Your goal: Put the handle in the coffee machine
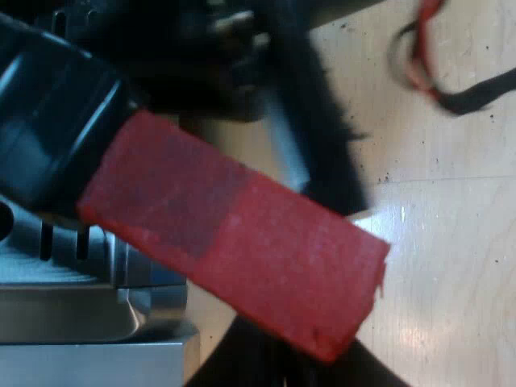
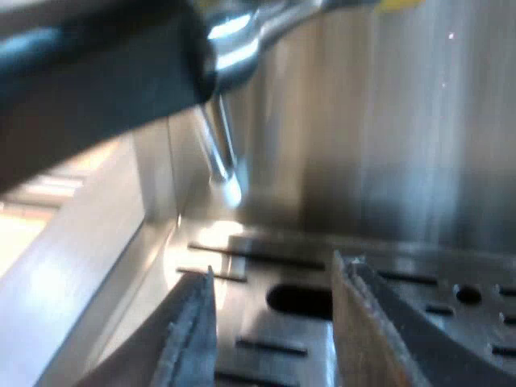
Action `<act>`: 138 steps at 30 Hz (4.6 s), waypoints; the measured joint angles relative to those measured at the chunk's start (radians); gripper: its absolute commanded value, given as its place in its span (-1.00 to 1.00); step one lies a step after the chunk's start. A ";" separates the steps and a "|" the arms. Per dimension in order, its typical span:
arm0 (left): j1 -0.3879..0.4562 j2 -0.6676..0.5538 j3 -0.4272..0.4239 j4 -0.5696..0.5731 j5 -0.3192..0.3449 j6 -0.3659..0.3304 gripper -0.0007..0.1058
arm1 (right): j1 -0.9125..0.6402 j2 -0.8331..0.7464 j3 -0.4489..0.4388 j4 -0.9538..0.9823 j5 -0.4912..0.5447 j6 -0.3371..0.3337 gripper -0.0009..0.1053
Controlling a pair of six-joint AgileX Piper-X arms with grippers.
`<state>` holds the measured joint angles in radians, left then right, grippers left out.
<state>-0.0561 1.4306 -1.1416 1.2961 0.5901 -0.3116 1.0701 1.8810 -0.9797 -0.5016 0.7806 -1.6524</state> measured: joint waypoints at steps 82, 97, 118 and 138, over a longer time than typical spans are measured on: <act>-0.034 -0.560 0.299 -0.323 -0.312 -0.818 -0.61 | 0.146 -0.925 0.186 1.069 -0.377 0.120 0.25; 0.041 -0.736 0.085 -0.310 -0.329 -0.985 0.24 | -0.197 -0.925 -0.061 1.159 -0.648 0.039 0.25; 0.049 -0.850 -0.052 -0.378 -0.328 -1.154 0.26 | -1.119 -1.086 -0.202 1.341 -0.769 -0.161 0.25; 0.105 -1.448 0.183 -0.147 -0.350 -1.200 0.26 | -1.158 -1.842 0.099 1.563 -0.813 -0.224 0.25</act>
<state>0.0488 -0.0171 -0.9587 1.1490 0.2401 -1.5120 -0.0875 0.0388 -0.8807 1.0615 -0.0320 -1.8764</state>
